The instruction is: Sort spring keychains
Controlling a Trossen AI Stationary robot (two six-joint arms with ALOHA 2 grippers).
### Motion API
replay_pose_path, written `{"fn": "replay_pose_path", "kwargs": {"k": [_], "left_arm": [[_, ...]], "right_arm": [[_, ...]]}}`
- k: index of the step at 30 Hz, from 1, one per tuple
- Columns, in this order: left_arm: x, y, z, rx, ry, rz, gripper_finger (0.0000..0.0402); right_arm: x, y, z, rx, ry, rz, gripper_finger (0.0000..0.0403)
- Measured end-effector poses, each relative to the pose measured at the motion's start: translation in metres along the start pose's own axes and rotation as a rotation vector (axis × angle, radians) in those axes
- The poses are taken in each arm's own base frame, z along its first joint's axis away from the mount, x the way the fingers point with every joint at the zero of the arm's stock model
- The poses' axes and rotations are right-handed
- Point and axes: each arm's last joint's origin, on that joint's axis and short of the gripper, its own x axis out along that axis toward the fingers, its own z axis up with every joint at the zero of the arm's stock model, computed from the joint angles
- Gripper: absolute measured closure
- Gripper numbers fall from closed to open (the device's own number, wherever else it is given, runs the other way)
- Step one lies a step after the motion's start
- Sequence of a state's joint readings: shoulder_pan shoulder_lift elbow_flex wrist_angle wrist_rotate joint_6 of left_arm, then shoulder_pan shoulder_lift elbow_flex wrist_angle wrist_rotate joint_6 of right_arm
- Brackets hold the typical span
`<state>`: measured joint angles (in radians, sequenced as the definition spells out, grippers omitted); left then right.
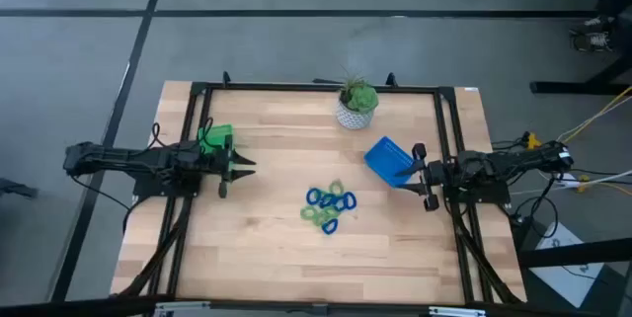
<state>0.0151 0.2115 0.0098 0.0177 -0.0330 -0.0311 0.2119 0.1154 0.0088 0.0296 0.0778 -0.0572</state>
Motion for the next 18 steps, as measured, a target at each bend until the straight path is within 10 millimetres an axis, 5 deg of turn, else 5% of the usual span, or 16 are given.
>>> {"fn": "replay_pose_path", "kwargs": {"k": [18], "left_arm": [[0.0000,0.0000,0.0000,0.000,0.000,0.000,0.0294]], "right_arm": [[0.0000,0.0000,0.0000,0.000,0.000,0.000,0.0267]]}}
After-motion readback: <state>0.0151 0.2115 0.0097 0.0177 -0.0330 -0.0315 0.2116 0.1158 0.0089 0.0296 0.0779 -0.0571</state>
